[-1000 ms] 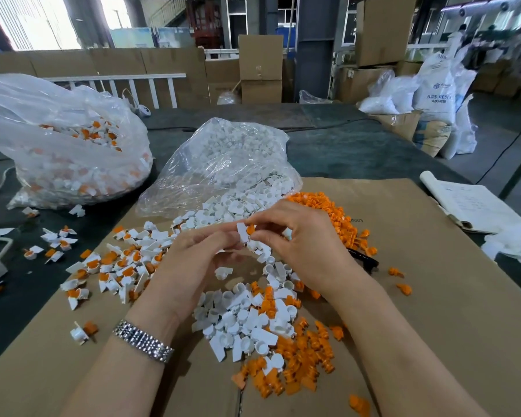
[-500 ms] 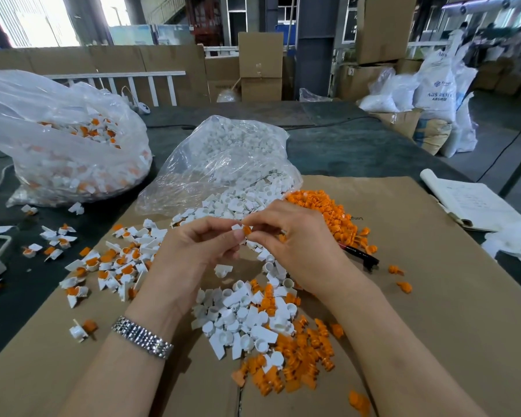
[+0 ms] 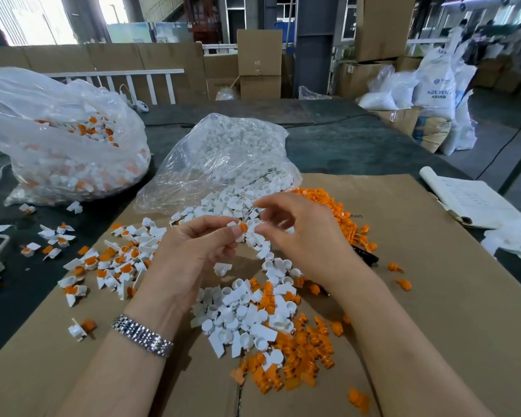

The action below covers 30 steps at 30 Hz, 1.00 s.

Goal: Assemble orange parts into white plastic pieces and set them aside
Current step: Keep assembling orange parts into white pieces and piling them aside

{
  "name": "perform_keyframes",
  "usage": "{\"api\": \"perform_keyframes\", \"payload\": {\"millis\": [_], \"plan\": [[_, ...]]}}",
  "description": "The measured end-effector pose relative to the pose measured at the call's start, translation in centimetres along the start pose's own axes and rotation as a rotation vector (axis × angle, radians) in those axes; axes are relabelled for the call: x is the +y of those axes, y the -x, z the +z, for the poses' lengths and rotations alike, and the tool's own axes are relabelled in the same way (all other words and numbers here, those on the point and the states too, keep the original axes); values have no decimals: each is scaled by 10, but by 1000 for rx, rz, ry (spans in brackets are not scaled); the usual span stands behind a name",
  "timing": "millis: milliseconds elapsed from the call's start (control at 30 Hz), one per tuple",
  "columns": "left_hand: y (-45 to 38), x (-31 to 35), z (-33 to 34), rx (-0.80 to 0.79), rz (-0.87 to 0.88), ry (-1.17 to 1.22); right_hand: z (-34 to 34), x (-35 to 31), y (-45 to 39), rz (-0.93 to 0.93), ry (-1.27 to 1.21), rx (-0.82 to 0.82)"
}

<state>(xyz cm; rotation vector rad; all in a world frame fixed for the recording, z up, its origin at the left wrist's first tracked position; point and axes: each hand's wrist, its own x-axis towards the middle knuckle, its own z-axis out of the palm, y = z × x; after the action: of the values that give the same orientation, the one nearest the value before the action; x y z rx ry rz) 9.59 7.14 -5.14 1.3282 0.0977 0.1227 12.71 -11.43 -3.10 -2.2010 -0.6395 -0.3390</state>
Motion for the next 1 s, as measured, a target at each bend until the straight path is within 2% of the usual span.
{"api": "perform_keyframes", "payload": {"millis": [100, 167, 233, 433, 533, 600, 667, 733, 867, 1000], "plan": [[0, 0, 0, -6, -16, 16, -11, 19, -1, 281, 355, -19], [0, 0, 0, -11, -18, 23, -15, 28, 2, 492, 558, -150], [-1, -1, -1, -14, -20, 27, -13, 32, 3, 577, 618, -259], [-2, -1, -3, -16, -49, 75, -9, 29, 5, 487, 616, -192], [-2, 0, -1, 2, -72, 102, -12, 27, 4, 415, 540, -98], [-1, 0, -1, 13, -75, 122, -18, 22, 3, 394, 417, -92], [-1, 1, 0, 18, -61, 131, -28, 14, 2, 376, 180, -154], [0, 2, 0, 22, -37, 148, -34, 5, 4, 324, 58, -262], [1, 4, 0, 44, -5, 201, -32, -9, 7, 272, 67, -496], [0, 4, 0, 82, 17, 200, -31, -14, 9, 287, 66, -536]]}}
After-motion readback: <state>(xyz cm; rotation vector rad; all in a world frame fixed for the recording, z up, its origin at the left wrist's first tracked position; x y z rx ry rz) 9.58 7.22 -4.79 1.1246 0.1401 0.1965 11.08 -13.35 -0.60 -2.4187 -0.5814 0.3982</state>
